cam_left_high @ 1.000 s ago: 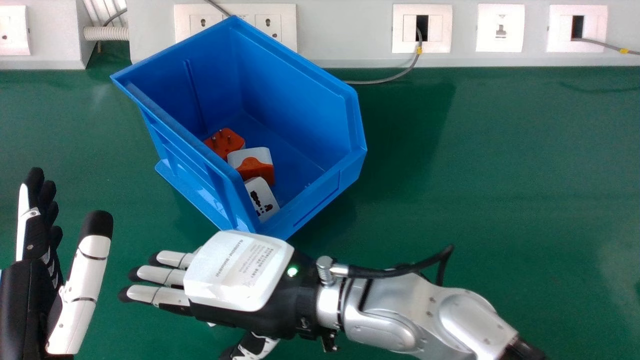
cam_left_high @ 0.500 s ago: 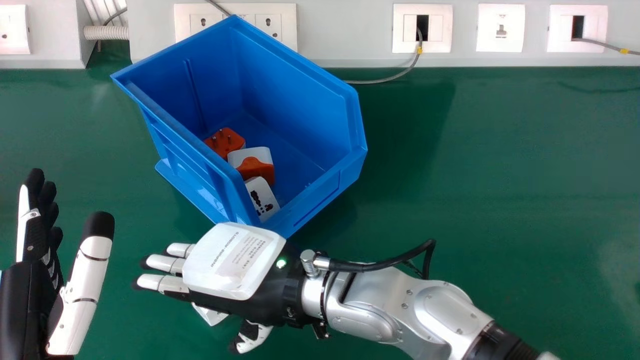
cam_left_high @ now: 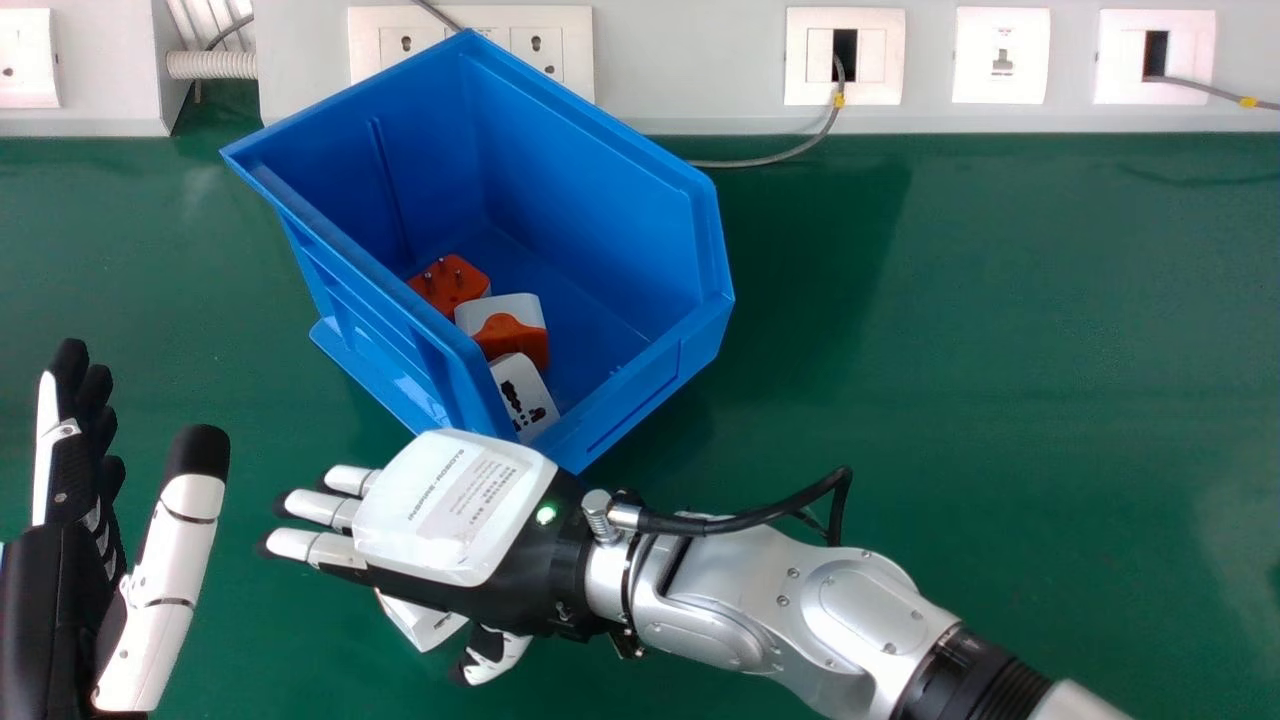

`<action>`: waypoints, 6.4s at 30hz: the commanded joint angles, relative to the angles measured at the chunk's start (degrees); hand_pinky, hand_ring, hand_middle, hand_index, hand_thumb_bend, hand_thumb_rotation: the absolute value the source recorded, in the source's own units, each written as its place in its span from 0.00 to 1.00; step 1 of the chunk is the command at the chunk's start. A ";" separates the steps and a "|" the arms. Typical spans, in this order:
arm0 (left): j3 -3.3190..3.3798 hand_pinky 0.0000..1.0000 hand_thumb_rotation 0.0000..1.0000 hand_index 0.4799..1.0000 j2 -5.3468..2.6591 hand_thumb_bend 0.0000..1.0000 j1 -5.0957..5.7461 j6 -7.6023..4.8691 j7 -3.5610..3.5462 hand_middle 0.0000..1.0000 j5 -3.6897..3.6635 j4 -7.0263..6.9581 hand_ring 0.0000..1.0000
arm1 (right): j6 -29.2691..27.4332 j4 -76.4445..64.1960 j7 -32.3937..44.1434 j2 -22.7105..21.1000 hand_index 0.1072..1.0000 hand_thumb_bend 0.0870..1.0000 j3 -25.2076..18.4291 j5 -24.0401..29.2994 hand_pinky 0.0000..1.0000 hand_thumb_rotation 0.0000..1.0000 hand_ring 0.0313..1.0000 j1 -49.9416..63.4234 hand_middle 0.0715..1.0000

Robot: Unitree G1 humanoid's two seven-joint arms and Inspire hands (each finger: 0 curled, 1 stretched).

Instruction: Pick all objects and put in blue box

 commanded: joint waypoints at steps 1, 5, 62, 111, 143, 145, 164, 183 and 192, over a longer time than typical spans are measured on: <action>0.28 1.00 0.82 1.00 -0.10 0.65 0.05 -0.74 0.41 1.00 -0.28 -1.01 1.00 | 0.18 0.09 -1.18 0.89 0.96 0.32 0.11 0.42 0.87 0.00 0.99 -1.75 1.00; 0.12 1.00 0.82 0.99 -0.25 0.65 0.21 -0.57 0.52 1.00 -0.09 -1.23 1.00 | -0.04 1.44 -0.99 1.17 0.97 0.32 0.43 0.61 0.91 0.00 1.00 -2.11 1.00; -1.14 1.00 0.82 0.99 -1.67 0.64 3.44 -0.24 0.85 1.00 0.78 -3.68 1.00 | 2.85 18.24 -3.37 7.81 0.92 0.39 3.41 1.28 0.91 0.00 0.97 -9.09 0.98; -0.90 1.00 0.81 0.94 -2.21 0.71 5.32 1.18 0.93 1.00 -0.26 -7.23 1.00 | 1.44 25.54 -12.64 7.14 0.44 0.47 6.34 1.94 0.11 0.10 0.13 -9.58 0.13; -1.26 0.95 0.80 0.92 -4.12 0.70 5.97 2.50 2.70 0.95 1.97 -9.71 0.98 | -0.67 29.74 -22.77 7.28 0.40 0.47 9.19 0.87 0.02 0.11 0.02 -11.05 0.02; -1.30 0.95 0.80 0.92 -4.07 0.71 5.91 2.66 2.57 0.95 1.98 -9.68 0.98 | -0.89 29.77 -22.30 7.44 0.40 0.47 9.02 1.32 0.02 0.11 0.02 -11.09 0.02; -1.07 0.99 0.80 0.97 -3.37 0.71 4.50 2.56 1.62 0.97 1.12 -8.34 0.99 | -3.88 23.72 -18.68 6.93 0.40 0.46 5.74 4.52 0.03 0.11 0.03 -10.18 0.02; 0.83 0.99 0.80 0.99 -2.07 0.70 3.20 2.62 1.10 0.98 0.08 -7.06 1.00 | -6.74 6.86 -17.80 1.42 0.42 0.47 0.30 6.77 0.11 0.06 0.10 -4.30 0.19; 1.49 0.98 0.80 1.00 -1.74 0.70 2.17 3.04 0.98 0.98 -0.32 -6.50 1.00 | -8.61 -6.74 -13.02 -3.06 0.44 0.46 -4.21 10.90 0.27 0.02 0.29 2.16 0.37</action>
